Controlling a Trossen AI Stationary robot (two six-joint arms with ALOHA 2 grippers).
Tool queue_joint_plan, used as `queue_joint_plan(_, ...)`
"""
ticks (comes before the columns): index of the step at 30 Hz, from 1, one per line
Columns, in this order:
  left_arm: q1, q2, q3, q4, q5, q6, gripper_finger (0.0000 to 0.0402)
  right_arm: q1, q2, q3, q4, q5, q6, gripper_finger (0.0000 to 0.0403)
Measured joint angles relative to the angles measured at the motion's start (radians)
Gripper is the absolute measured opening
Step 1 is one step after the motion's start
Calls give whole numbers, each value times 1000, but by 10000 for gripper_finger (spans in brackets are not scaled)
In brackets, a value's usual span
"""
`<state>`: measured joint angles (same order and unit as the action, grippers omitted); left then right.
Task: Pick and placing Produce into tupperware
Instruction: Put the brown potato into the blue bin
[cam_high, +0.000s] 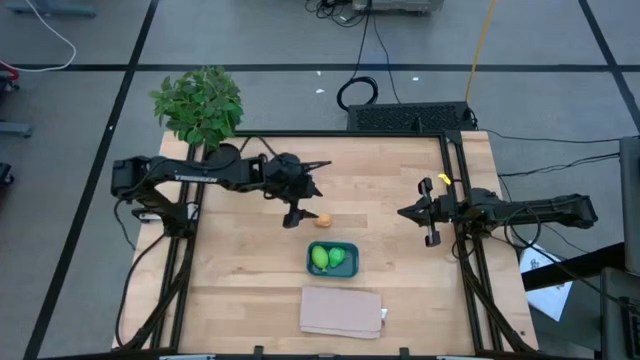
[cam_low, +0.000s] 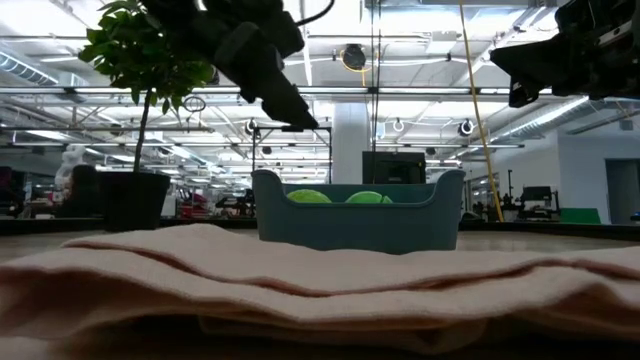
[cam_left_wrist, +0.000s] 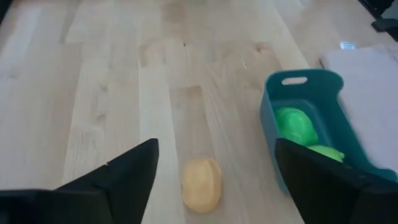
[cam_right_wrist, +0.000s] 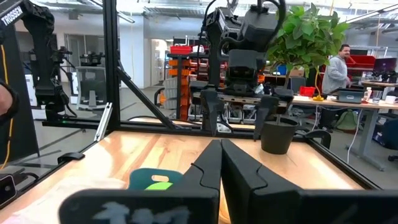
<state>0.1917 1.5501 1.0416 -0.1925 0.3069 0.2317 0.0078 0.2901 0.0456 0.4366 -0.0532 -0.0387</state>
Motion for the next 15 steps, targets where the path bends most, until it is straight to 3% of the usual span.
queue_joint_plan(15,0,214,97,-88,16,72,342,0,3,0,-10,0,-1,0)
